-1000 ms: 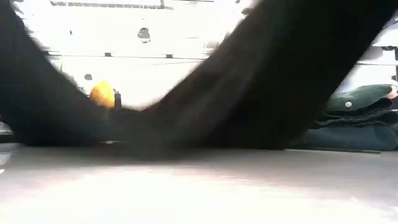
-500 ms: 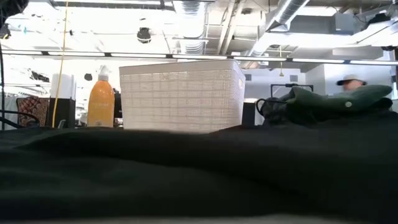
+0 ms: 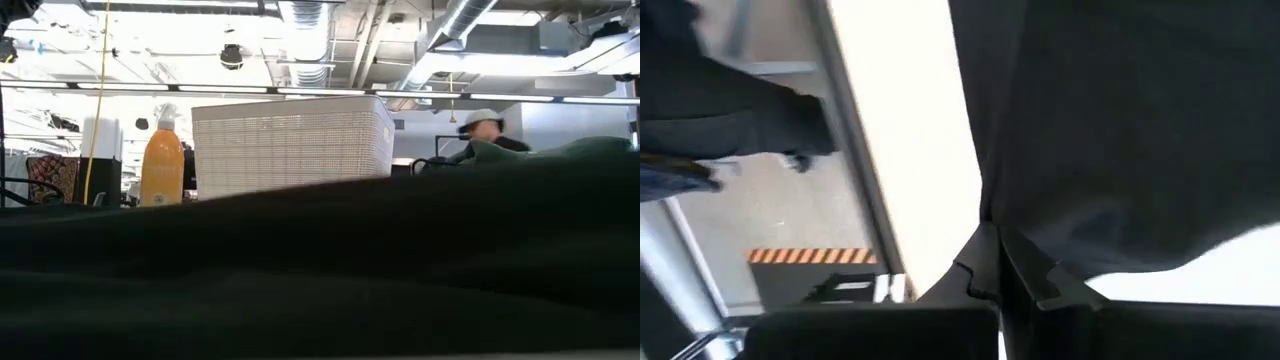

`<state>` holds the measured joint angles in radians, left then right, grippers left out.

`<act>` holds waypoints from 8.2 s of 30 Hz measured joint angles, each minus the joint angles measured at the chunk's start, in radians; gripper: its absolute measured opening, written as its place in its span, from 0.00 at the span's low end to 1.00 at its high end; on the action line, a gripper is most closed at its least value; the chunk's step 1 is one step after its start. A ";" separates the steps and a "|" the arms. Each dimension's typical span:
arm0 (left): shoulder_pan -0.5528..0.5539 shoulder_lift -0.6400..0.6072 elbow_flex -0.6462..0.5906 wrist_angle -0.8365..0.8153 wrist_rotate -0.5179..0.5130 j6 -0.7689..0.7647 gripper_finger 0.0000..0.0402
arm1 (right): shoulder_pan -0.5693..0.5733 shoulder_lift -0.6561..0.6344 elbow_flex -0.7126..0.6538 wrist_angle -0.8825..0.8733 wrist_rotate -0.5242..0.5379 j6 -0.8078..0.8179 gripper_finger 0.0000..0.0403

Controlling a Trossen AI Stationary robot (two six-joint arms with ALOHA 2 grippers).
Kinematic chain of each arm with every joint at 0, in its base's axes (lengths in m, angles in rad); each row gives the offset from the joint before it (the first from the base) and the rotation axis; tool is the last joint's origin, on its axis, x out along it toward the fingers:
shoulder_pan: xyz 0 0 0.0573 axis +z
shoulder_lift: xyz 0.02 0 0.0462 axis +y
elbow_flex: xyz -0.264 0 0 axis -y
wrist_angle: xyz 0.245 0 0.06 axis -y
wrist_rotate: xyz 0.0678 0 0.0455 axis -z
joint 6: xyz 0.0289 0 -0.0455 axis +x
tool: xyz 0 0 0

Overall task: Fold laundry
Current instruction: Fold the black shirt

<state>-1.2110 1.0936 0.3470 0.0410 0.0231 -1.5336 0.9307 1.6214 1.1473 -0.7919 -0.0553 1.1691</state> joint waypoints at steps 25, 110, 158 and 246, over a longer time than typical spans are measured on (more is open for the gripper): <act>0.000 0.000 0.003 0.061 0.085 -0.065 0.00 | -0.462 0.053 0.000 -0.594 -0.030 -0.468 0.31; -0.084 -0.517 0.242 -0.209 -0.556 0.771 0.00 | 0.037 -0.600 -0.353 0.242 0.273 0.014 0.06; -0.096 -0.437 0.333 -0.447 -0.587 0.604 0.00 | 0.191 -0.297 -0.429 0.324 0.289 0.767 0.41; -0.095 -0.478 0.624 -0.002 -0.860 2.022 0.00 | -0.076 -0.488 -0.337 0.123 0.901 -0.156 0.02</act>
<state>-1.3056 0.6155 0.9714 0.0386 -0.8365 0.4885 0.8542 1.1336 0.8106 -0.6689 0.8461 1.0133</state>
